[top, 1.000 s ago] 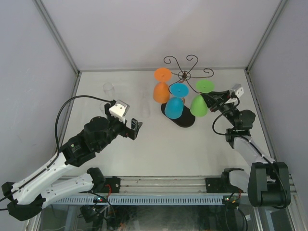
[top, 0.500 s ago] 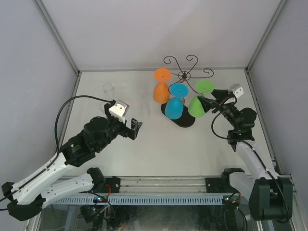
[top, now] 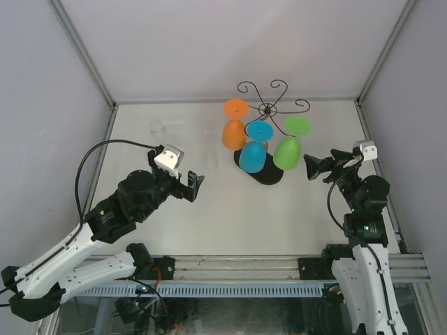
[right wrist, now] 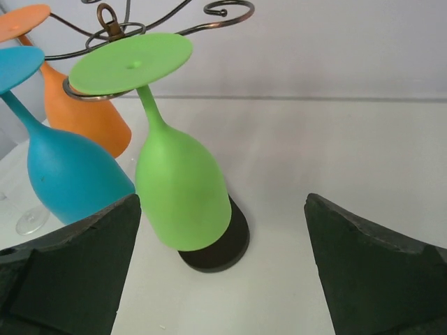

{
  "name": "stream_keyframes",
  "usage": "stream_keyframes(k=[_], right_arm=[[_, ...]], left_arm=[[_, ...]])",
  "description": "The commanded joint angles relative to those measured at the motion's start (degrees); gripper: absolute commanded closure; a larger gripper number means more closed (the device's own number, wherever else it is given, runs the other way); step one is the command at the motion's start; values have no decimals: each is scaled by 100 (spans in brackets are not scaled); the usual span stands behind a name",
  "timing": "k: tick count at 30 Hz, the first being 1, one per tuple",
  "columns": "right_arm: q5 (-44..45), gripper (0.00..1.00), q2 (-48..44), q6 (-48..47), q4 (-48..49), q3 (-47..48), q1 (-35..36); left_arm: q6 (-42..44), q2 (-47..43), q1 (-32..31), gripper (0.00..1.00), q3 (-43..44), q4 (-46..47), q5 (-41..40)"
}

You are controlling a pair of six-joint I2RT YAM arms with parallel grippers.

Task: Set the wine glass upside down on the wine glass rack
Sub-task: Turn the wine glass upside down at the wine rack, then adjust the wine rack at the center of the board.

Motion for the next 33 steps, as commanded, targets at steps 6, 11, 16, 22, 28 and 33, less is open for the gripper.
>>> stream_keyframes(k=[6,11,16,22,28,33], right_arm=[[375,0,-134,-248,-3098,2129,-54],[-329,0,756,-578,-3981,3567,-57],[-1226,0,1656,-967,-3936,4723,-34],[-1668,0,2371,-1049,-3295,5357,90],[-1916,0,3558,-1970,-4154,6501,280],[-2267,0,4174,-2810,-4657,7027,332]], left_arm=[[3,-67,48,0,-105,133,-109],[7,-82,48,0,-100,137,-98],[8,-73,48,0,-107,133,-107],[23,-63,48,0,-98,107,-139],[21,-4,48,0,-97,108,-125],[38,7,48,0,-93,93,-137]])
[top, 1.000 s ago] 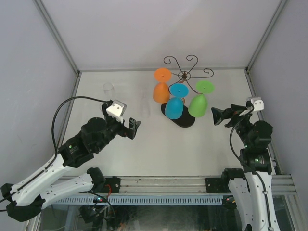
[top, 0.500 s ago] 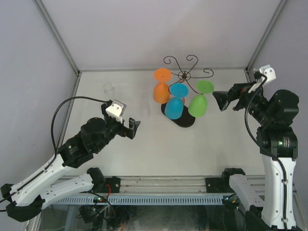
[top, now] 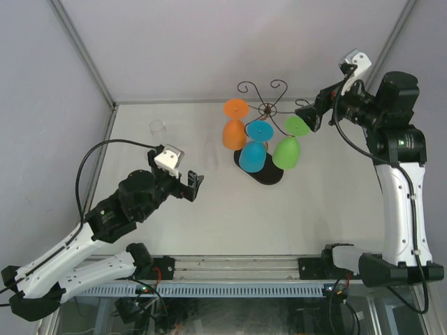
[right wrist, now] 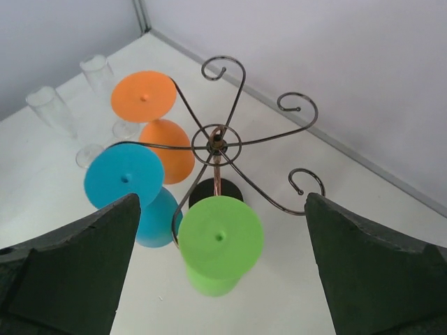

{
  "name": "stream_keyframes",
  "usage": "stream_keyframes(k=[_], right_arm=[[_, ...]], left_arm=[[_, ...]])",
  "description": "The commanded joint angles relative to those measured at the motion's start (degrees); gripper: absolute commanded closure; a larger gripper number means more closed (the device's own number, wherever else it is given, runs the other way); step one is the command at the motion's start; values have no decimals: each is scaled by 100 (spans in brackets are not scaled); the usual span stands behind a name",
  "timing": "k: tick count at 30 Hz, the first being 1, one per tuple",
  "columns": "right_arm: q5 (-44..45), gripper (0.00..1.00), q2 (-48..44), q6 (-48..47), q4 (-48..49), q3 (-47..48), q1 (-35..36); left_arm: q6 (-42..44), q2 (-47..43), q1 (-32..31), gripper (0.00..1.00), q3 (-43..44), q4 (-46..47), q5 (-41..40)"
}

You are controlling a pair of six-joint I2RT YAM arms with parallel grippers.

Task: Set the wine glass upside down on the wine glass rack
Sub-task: Adjust the wine rack at the center of the board.

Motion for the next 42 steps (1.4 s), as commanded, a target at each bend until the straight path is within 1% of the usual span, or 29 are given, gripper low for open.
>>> stream_keyframes(k=[1,4,9,15,18,31,42], right_arm=[[-495,0,467,-1156,-708,536,124],[-558,0,850,-1846,-1124,851,362],[-242,1,1757,-2798,-2103,1788,864],[174,7,3080,-3195,-3333,3362,1021],[312,9,3437,-3277,-3649,3875,1030],[230,9,3773,-3670,-3700,3983,1276],[476,9,4058,-4253,-3720,4062,1596]], left_arm=[[37,3,48,0,-101,102,-84],[53,61,57,0,-101,101,-76],[72,163,91,0,-91,93,-93],[70,163,136,0,-117,93,-111],[71,191,145,0,-119,99,-79],[106,293,171,0,-108,91,2],[132,266,197,0,-118,97,20]])
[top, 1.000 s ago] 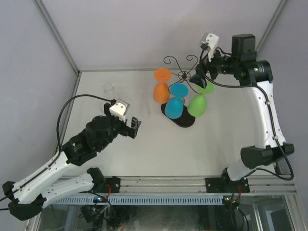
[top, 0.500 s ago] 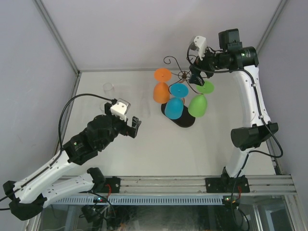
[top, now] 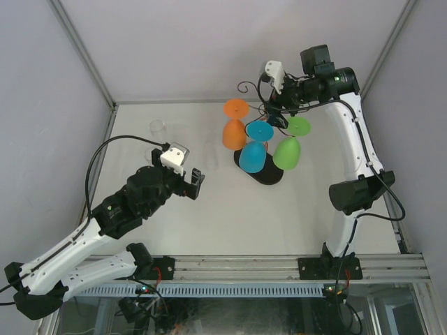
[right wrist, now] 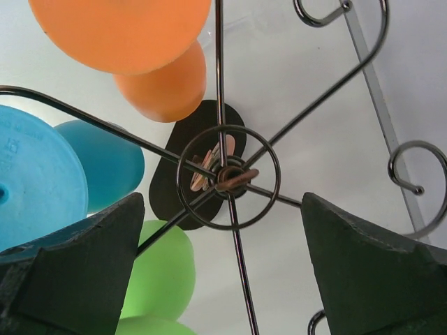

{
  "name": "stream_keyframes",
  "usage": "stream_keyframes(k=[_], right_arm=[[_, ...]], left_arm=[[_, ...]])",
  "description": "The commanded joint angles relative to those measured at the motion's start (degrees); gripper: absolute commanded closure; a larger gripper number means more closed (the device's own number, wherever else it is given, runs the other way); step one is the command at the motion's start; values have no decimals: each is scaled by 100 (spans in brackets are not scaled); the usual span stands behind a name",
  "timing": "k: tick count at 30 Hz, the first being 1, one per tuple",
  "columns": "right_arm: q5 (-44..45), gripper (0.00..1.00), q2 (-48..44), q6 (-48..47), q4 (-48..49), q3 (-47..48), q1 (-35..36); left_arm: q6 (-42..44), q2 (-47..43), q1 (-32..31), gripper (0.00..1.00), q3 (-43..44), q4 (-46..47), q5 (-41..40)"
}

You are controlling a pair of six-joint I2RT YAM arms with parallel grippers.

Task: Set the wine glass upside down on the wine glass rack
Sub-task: Adjust the wine rack at the center of the board.

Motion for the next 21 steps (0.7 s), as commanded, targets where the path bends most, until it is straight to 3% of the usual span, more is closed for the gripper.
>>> stream_keyframes(k=[1,8,17,21], right_arm=[[63,9,65,-396,12,275,169],[125,14,330,-431,-31,458,319],[79,33,454,-412,-76,452,340],[145,49,454,-369,-53,446,369]], left_arm=[[115,-37,51,0,-121,151,75],[115,-56,59,0,-112,131,62],[124,-38,57,0,-100,121,58],[122,-65,60,0,-114,123,36]])
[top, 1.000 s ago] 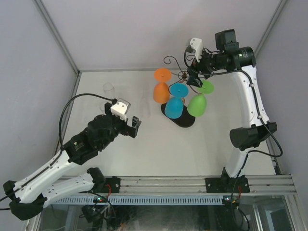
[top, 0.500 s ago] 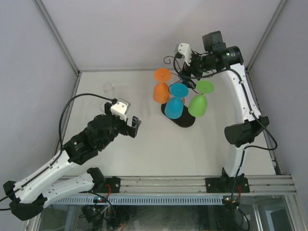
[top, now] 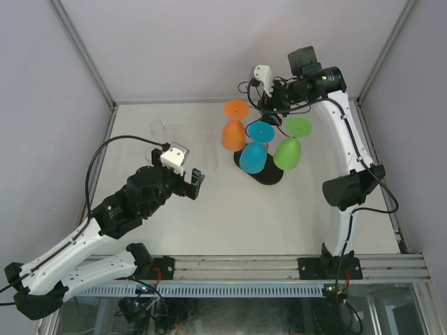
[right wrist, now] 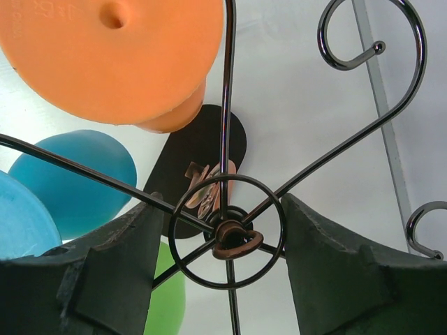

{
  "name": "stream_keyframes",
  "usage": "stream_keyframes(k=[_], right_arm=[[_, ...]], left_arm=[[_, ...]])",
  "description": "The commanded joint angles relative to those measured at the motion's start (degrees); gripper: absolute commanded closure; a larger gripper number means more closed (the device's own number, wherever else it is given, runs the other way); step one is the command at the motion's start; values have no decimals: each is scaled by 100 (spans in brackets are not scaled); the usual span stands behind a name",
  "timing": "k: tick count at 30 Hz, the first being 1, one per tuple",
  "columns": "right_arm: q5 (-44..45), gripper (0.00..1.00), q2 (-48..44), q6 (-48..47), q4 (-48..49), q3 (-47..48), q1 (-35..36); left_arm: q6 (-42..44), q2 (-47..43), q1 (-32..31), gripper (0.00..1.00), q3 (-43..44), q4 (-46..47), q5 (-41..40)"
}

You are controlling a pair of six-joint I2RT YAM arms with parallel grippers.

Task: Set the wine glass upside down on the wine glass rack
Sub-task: Adjust the wine rack at the center of the board.

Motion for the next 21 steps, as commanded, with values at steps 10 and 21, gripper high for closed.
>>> stream_keyframes(k=[10,21], right_arm=[[253,72,-72,187,201,29,141],[957,100,-502,1067,722,-540,261]], left_arm=[[96,-70,44,0,-101,120,38],[87,-57,43,0,-96,124,47]])
